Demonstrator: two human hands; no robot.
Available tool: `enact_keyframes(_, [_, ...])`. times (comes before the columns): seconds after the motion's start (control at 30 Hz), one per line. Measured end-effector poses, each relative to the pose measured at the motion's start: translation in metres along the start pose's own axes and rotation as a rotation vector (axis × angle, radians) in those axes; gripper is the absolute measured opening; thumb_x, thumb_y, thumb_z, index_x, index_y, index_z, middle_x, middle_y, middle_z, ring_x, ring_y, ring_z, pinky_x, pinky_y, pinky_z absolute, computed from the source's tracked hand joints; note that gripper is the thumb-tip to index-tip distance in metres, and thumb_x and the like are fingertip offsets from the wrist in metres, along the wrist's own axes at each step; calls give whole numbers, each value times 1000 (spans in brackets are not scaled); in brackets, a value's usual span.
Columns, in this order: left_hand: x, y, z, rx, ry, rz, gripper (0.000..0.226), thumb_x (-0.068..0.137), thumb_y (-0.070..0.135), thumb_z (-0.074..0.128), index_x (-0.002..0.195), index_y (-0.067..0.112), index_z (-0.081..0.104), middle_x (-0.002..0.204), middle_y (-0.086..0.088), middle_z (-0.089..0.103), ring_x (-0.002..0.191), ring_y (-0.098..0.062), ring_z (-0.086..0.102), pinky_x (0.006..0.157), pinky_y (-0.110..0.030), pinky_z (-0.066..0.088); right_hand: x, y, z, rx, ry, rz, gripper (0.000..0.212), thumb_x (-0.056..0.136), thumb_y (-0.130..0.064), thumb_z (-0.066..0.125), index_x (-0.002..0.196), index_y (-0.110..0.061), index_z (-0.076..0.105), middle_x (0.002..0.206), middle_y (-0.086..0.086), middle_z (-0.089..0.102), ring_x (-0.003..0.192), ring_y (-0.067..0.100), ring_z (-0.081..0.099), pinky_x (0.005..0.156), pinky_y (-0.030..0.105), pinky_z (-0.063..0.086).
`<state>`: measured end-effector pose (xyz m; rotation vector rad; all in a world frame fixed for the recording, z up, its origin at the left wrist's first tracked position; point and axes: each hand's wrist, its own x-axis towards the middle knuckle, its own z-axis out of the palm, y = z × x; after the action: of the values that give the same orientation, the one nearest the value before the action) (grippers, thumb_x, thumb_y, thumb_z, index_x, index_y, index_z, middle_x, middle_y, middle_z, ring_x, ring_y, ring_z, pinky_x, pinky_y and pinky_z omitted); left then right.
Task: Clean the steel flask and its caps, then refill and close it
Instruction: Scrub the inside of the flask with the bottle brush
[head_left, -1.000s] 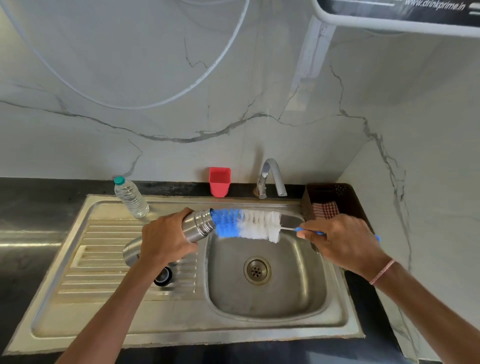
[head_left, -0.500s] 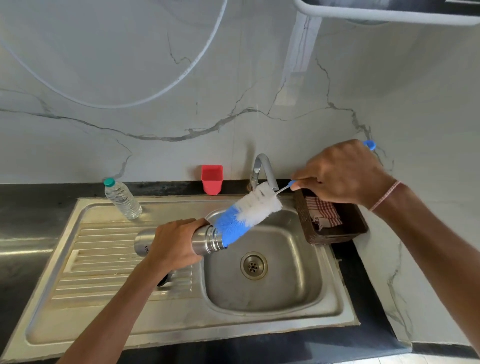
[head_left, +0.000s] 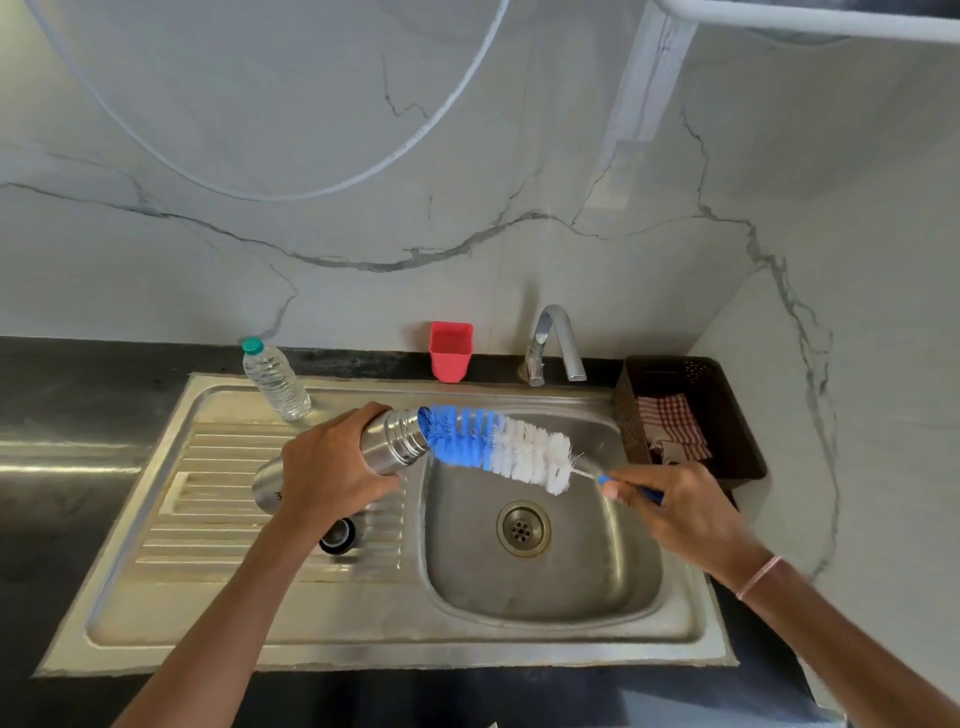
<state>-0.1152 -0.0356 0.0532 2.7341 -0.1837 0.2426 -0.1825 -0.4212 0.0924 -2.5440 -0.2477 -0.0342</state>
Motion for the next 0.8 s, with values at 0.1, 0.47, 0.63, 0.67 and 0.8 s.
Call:
enact_keyframes(0.1, [2, 1, 3, 2, -14, -81, 69, 51, 43, 92, 112, 34, 61, 82, 16, 60, 75, -21, 63, 74, -40, 50, -11, -18, -1, -270, 68, -69, 30, 97, -56, 54, 100, -33, 73, 50, -14, 43, 42, 10, 43, 44, 23, 29])
enact_keyframes(0.47, [9, 7, 9, 60, -207, -91, 61, 54, 44, 86, 108, 38, 57, 74, 14, 63, 72, -20, 63, 70, -33, 46, 35, -94, -61, -840, 173, -345, 40, 108, -39, 42, 79, -14, 55, 53, -6, 35, 36, 16, 30, 41, 21, 28])
enact_keyframes(0.63, [6, 14, 5, 128, -228, 71, 65, 54, 41, 81, 116, 41, 61, 80, 19, 62, 80, -17, 68, 65, -30, 40, 87, -99, -99, -947, 266, -456, 52, 108, -49, 35, 76, -19, 63, 53, -4, 49, 44, 22, 46, 55, 27, 26])
enact_keyframes(0.67, [5, 14, 4, 99, -216, 74, 65, 53, 41, 82, 115, 41, 62, 78, 20, 61, 79, -17, 68, 65, -30, 40, 96, -95, -104, -952, 250, -456, 56, 107, -53, 33, 77, -20, 66, 56, -4, 54, 48, 26, 52, 56, 29, 28])
enact_keyframes(0.8, [-1, 8, -2, -30, -138, 65, 63, 48, 44, 82, 107, 41, 62, 74, 21, 64, 71, -14, 66, 65, -29, 44, 111, -61, -108, -818, 181, -364, 45, 100, -62, 44, 88, -32, 76, 62, -7, 65, 58, 21, 60, 58, 25, 27])
